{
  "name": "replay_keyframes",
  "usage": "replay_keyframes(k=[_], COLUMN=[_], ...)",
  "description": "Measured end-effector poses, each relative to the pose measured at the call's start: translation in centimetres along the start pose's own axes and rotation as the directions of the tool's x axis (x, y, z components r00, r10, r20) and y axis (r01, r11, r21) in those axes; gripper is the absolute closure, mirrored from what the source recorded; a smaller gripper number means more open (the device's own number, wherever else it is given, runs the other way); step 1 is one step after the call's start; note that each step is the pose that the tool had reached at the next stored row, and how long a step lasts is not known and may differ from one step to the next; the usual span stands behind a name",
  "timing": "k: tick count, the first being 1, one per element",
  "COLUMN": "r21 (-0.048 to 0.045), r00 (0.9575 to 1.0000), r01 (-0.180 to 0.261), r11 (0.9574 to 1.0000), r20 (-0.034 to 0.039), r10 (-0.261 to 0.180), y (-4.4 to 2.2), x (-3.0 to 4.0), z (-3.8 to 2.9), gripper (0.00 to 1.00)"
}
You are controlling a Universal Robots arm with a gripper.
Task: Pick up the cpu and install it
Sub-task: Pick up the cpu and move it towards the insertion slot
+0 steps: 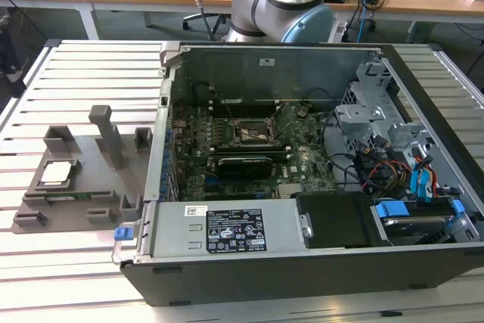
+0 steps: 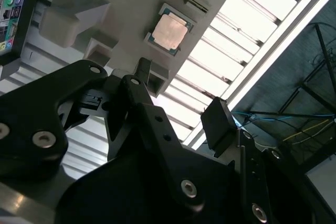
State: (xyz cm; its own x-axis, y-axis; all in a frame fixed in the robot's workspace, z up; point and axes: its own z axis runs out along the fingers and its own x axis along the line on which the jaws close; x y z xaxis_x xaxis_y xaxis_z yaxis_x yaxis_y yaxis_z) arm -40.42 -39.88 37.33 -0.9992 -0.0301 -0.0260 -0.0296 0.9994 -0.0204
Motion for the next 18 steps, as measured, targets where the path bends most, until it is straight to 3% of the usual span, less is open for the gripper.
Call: replay_keyframes(k=[18], r21=[0.0000], r00=[1.0000], r01=[0.000], r11=[1.0000], r20=[0.0001], r10=[0.000], y=[0.03], x=[-0.10], z=[1.45], gripper=[0.34])
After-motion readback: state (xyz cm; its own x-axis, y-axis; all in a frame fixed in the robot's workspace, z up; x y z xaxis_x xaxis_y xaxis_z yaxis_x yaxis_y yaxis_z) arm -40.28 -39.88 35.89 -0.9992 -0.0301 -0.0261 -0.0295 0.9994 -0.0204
